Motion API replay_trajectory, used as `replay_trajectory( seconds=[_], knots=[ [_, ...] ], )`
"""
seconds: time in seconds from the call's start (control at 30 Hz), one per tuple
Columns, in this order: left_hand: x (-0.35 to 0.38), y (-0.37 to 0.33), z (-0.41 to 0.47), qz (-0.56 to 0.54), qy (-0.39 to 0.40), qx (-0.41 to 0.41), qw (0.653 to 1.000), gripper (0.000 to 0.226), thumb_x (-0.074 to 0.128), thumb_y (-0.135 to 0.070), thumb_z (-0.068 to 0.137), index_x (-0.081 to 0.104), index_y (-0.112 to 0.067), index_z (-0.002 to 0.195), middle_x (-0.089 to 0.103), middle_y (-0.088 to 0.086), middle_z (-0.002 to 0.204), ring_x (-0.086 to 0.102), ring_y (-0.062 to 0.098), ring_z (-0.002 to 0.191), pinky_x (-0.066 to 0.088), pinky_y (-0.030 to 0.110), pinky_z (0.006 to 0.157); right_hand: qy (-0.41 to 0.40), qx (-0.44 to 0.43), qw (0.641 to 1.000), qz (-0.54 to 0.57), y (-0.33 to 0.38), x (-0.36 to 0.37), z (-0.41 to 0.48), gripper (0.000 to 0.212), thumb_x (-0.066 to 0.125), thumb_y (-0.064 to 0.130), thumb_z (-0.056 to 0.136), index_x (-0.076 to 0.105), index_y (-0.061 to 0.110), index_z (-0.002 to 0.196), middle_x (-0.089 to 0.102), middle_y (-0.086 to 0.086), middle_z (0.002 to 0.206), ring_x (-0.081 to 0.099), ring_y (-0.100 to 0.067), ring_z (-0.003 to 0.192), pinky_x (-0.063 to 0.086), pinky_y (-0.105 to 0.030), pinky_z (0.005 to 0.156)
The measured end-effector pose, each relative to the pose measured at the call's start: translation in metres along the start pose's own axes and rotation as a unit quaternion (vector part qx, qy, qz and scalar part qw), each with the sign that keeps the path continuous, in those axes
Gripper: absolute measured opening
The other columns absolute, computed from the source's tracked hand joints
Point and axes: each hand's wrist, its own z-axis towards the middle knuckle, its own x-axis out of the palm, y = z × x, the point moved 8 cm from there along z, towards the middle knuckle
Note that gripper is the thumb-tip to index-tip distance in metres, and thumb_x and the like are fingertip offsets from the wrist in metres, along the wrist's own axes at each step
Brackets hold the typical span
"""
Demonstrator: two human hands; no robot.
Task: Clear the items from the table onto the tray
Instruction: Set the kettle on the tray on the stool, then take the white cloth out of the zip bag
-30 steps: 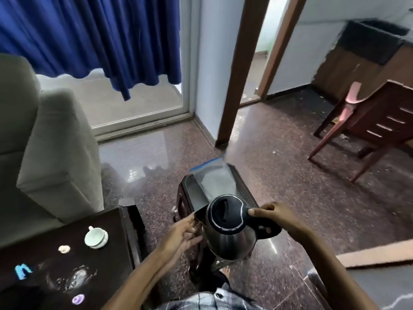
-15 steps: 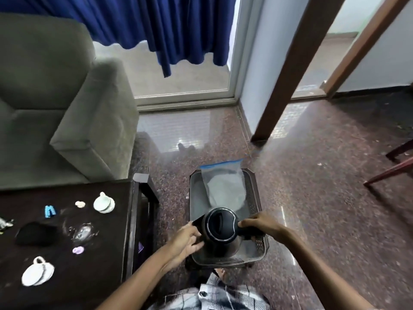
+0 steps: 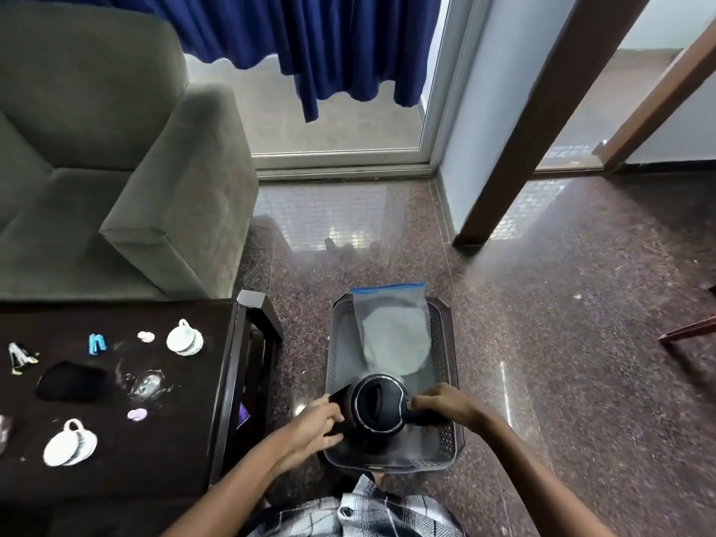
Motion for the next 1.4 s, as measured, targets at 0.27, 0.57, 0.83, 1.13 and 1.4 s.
replay_trajectory(
  seconds=[0.27,0.57,0.83,1.13,1.4],
  knots=[
    [-0.031,-0.066,-0.016,0.188,-0.13,0.082,0.97,0.03,0.037,-0.027,0.1,0.052,-0.018,0.124,0.057,0.001,0.111,0.05,0.011,0.088,0.04,0.021,0.069,-0.114,-0.034,0.993,0.004,0.033,-0.071,0.037,0.026,0.061,0.029,0.089,0.066,0.004,0.092,0.065,-0.008,0.088,0.059,-0.018,0.068,0.046,-0.026,0.064],
    [-0.074,-0.127,-0.045,0.113,-0.157,0.164,0.967,0.031,0.035,-0.025,0.101,0.052,-0.02,0.126,0.06,0.004,0.127,0.057,0.022,0.115,0.044,0.036,0.096,-0.212,0.056,0.934,0.284,0.015,-0.079,0.11,0.057,0.063,0.013,0.085,0.029,0.012,0.132,0.047,-0.014,0.112,0.055,-0.033,0.087,0.044,-0.029,0.057],
    [-0.102,-0.08,-0.071,0.025,-0.17,0.115,0.978,0.03,0.037,-0.018,0.1,0.053,-0.016,0.125,0.062,0.008,0.122,0.059,0.024,0.109,0.043,0.038,0.098,-0.254,0.019,0.928,0.272,0.038,-0.083,0.124,0.019,0.062,-0.006,0.079,0.049,0.007,0.076,0.04,-0.006,0.054,0.034,-0.01,0.03,0.024,-0.012,0.031],
    [-0.152,-0.051,-0.11,-0.003,-0.187,0.148,0.971,0.033,0.052,-0.023,0.094,0.054,-0.018,0.126,0.063,0.005,0.124,0.059,0.021,0.111,0.046,0.033,0.091,-0.111,-0.116,0.918,0.363,0.179,-0.014,0.041,0.035,0.059,-0.007,0.077,0.042,0.018,0.06,0.034,0.0,0.05,0.032,-0.01,0.036,0.028,-0.019,0.038],
    [-0.257,0.014,-0.181,-0.178,-0.211,0.172,0.946,0.061,0.075,-0.043,0.07,0.046,-0.028,0.122,0.053,0.002,0.127,0.047,0.023,0.123,0.039,0.042,0.101,0.112,-0.039,0.875,0.469,0.273,0.214,-0.008,0.016,0.053,0.002,0.083,0.05,0.011,0.07,0.043,0.0,0.043,0.043,-0.01,0.035,0.037,-0.018,0.036]
  ],
)
